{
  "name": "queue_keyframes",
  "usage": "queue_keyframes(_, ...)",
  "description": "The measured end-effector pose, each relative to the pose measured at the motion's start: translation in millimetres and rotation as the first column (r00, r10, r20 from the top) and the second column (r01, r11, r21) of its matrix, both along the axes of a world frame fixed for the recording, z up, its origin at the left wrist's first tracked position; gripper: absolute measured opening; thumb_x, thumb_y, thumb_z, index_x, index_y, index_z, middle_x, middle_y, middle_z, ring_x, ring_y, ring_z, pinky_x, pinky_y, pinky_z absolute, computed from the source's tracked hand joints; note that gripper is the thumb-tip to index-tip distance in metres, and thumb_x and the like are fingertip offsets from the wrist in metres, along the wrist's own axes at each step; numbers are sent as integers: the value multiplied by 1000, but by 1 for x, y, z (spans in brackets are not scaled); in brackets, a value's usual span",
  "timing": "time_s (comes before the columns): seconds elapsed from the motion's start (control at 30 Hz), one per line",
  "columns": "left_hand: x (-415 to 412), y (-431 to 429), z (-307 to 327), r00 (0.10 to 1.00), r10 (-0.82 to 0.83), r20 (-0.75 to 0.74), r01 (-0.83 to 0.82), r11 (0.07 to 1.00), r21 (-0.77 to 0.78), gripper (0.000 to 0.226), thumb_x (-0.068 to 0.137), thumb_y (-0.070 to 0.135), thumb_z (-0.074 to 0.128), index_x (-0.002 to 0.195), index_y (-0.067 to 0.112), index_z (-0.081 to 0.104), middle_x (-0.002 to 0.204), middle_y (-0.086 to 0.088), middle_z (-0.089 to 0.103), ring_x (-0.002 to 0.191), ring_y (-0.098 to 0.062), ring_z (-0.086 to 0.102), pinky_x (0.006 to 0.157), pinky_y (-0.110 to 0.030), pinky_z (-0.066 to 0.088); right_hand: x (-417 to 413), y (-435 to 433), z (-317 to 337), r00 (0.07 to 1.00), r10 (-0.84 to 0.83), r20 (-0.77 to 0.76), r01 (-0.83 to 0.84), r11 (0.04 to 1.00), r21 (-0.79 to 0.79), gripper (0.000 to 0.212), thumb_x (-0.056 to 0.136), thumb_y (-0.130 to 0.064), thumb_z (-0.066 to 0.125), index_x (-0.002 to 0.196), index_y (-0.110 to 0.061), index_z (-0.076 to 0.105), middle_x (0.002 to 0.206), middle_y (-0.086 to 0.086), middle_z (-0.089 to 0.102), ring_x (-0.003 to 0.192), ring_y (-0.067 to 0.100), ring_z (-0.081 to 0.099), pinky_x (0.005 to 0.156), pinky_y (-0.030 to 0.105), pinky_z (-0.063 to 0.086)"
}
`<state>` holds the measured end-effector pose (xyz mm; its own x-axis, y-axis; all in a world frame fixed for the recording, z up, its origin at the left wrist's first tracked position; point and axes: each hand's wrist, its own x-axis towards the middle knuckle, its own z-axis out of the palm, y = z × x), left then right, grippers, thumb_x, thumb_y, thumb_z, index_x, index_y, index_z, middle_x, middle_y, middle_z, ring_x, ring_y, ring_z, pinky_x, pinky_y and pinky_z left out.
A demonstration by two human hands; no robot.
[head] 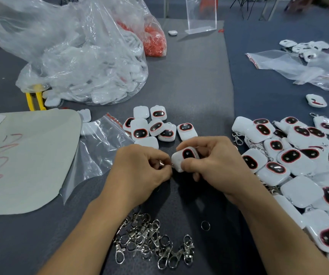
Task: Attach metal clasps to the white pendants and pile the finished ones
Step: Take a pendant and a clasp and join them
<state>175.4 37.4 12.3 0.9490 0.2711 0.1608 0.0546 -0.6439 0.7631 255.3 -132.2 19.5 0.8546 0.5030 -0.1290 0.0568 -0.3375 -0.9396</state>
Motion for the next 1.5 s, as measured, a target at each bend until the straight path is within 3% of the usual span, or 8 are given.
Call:
queue_keyframes(0.5, 4, 6, 6, 998, -8, 61, 23, 970, -242, 21, 69, 19, 90, 70, 36, 79, 53, 15, 63, 50, 4, 50, 53, -10, 37, -1, 3, 7, 914, 41, -403, 121, 921, 369, 32, 83, 12, 61, 81, -13, 80, 72, 12, 69, 43, 18, 48, 38, 21, 31)
queue_keyframes(0.73, -1, -1, 3, 943, 23, 333, -138, 935, 326, 8, 76, 20, 75, 68, 21, 76, 54, 10, 49, 57, -9, 46, 57, -27, 39, -12, 13, 5, 949, -43, -313, 186, 878, 442, 24, 85, 13, 64, 95, -6, 76, 74, 20, 65, 45, 17, 54, 39, 21, 36)
queue_keyframes(0.8, 1, 0, 2, 953, 93, 290, -146, 975, 165, 9, 76, 19, 80, 70, 25, 78, 53, 12, 51, 55, -7, 47, 55, -19, 38, -11, 15, 4, 933, -44, -358, 216, 863, 456, 24, 85, 12, 64, 96, -6, 76, 73, 17, 66, 45, 16, 54, 39, 20, 36)
queue_keyframes(0.9, 8, 1, 6, 990, 107, 93, -46, 865, -500, 17, 73, 7, 85, 73, 23, 82, 58, 13, 67, 53, 1, 54, 55, -12, 42, -6, 14, 4, 890, 11, -455, 243, 834, 495, 25, 75, 6, 69, 91, -10, 79, 75, 14, 68, 45, 17, 53, 40, 21, 36)
queue_keyframes(1.03, 11, -3, 8, 999, 44, 21, -17, 720, -694, 6, 68, 24, 80, 73, 22, 82, 52, 9, 56, 48, -3, 42, 49, -13, 37, -5, 13, 5, 878, 47, -476, 243, 813, 530, 27, 66, -4, 71, 90, -14, 80, 76, 12, 68, 47, 17, 54, 42, 21, 36)
queue_keyframes(1.23, 8, 2, 5, 981, 55, 185, -21, 983, -183, 14, 86, 20, 77, 75, 28, 80, 64, 15, 69, 62, 3, 58, 61, -16, 46, -12, 15, 5, 922, -41, -384, 253, 816, 520, 29, 84, 11, 64, 92, -13, 79, 74, 12, 68, 47, 16, 55, 41, 20, 37)
queue_keyframes(1.37, 4, -1, 0, 971, -26, 236, -75, 911, 406, 21, 87, 27, 64, 71, 15, 70, 61, 6, 58, 63, -16, 52, 61, -38, 43, -19, 16, 7, 991, -117, -67, 135, 896, 424, 33, 83, 10, 72, 90, -20, 80, 72, 10, 70, 53, 15, 58, 45, 19, 43)
queue_keyframes(1.5, 4, -1, -1, 970, 43, 239, -84, 982, 167, 4, 85, 31, 69, 84, 29, 73, 59, 9, 55, 59, -6, 49, 57, -20, 41, -15, 14, 7, 973, -136, -189, 211, 859, 467, 33, 84, 11, 69, 98, -16, 80, 71, 13, 70, 51, 17, 58, 44, 21, 42)
